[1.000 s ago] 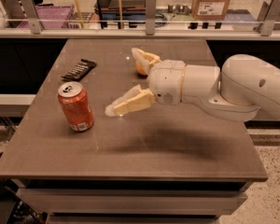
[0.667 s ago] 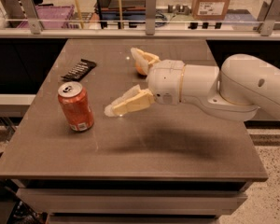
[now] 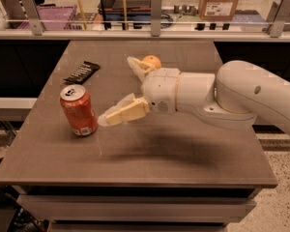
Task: Knock coke can over
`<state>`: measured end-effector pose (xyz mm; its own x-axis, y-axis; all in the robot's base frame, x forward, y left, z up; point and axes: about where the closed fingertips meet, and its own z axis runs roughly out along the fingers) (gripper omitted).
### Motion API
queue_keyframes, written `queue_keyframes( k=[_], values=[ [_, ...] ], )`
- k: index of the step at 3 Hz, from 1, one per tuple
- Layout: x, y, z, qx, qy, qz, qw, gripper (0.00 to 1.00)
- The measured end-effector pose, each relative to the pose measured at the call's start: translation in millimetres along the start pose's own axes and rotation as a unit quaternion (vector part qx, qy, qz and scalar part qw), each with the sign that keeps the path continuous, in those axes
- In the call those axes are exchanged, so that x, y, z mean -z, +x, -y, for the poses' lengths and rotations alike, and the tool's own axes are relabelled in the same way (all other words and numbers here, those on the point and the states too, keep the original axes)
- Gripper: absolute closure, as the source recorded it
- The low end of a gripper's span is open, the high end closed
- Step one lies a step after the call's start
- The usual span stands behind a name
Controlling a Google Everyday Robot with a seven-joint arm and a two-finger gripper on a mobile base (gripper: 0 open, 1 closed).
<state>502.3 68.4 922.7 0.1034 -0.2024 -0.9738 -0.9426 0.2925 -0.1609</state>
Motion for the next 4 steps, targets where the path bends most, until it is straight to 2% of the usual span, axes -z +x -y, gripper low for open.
queue_keyframes(
  k=[2,4],
  values=[
    [-30,0,-10,-0.012,-0.014,-0.002,0.9998,0.0],
    [-62,6,-27,-0.023,-0.017,0.03,0.9991,0.0]
  ],
)
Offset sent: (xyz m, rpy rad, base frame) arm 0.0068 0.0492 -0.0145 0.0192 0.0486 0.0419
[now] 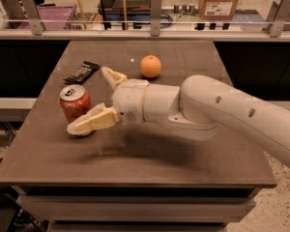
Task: Knock coke can over
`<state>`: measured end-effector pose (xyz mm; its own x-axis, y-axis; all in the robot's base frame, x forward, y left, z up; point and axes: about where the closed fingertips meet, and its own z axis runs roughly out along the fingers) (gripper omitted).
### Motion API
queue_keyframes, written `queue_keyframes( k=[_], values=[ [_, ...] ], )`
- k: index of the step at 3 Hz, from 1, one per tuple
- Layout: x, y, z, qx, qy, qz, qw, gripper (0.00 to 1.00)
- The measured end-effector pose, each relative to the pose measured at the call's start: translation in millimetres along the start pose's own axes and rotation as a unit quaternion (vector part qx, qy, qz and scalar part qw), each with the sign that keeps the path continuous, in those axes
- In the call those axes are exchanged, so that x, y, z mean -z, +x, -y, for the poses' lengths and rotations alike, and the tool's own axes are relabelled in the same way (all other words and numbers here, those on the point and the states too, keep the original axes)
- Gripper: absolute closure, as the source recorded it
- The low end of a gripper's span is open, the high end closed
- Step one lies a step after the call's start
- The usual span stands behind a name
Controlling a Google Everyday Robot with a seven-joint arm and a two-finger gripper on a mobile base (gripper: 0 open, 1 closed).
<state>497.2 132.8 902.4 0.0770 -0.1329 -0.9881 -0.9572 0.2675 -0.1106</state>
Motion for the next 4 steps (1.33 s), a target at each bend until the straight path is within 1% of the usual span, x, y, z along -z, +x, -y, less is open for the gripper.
queue_keyframes(
  k=[1,2,4],
  values=[
    [-14.3,3.0,-14.2,-0.005,0.005,0.015,0.9999,0.0],
    [-18.2,-1.0,-18.1,-0.001,0.002,0.017,0.9999,0.18],
    [-20.8,-3.6,-21.3,0.001,-0.001,0.017,0.9999,0.64]
  ],
)
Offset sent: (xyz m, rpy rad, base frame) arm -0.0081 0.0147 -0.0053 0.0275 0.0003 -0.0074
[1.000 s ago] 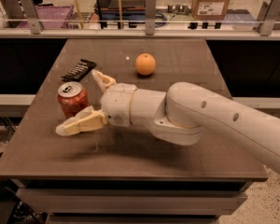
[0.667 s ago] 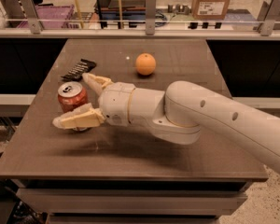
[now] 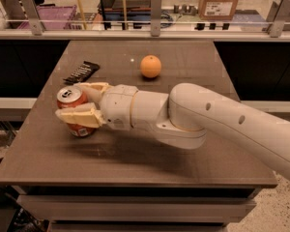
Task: Knock coke can over
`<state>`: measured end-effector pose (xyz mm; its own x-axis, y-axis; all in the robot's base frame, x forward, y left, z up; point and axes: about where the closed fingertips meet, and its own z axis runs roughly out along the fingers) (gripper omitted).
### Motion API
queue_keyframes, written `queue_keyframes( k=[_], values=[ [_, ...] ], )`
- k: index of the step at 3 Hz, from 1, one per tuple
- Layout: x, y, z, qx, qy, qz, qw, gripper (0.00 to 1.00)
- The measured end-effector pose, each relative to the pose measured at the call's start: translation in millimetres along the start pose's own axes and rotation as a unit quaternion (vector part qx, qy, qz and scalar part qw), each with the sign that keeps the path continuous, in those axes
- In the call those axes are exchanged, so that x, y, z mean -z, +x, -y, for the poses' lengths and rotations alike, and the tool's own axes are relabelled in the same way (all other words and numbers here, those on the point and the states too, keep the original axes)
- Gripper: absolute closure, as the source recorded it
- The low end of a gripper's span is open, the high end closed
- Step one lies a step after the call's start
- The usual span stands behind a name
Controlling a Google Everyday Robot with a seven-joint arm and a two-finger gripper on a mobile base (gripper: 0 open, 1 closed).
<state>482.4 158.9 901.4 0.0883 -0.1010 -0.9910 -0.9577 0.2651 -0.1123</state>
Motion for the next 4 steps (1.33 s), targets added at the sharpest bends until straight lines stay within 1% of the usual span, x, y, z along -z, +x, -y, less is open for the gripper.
queue_keyframes(
  k=[1,2,3,4],
  values=[
    [-1,-1,-2,0.001,-0.002,0.0,1.0,0.88],
    [-3,-2,-3,0.002,-0.003,0.0,1.0,1.0],
    [6,-5,-2,0.006,0.003,-0.009,0.9999,1.0],
    [27,-8,2,0.015,0.015,-0.026,0.9994,1.0]
  ],
)
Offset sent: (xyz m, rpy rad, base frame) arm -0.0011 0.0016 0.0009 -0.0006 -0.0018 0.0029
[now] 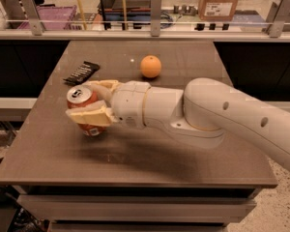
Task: Knock coke can over
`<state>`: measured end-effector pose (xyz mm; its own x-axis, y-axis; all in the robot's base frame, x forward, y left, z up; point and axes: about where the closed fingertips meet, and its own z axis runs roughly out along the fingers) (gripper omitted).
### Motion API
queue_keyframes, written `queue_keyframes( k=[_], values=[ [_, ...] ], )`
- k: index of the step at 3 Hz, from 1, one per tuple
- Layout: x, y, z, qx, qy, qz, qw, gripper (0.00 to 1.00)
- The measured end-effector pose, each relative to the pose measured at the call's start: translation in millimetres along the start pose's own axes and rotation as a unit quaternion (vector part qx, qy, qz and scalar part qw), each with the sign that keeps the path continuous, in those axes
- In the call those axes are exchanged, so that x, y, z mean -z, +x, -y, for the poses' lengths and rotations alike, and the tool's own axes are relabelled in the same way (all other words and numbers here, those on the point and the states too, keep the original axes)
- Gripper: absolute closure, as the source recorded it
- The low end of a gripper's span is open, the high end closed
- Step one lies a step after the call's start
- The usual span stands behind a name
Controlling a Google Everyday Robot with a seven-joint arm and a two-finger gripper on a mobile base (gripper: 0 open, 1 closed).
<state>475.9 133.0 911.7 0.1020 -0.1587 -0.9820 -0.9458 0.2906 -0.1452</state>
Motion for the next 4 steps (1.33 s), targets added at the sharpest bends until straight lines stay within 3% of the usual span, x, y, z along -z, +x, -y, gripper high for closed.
queue_keyframes(
  k=[2,4],
  values=[
    [49,-17,12,0.015,0.03,-0.039,0.9987,1.0],
    [89,-37,26,0.022,0.069,-0.087,0.9935,1.0]
  ],
)
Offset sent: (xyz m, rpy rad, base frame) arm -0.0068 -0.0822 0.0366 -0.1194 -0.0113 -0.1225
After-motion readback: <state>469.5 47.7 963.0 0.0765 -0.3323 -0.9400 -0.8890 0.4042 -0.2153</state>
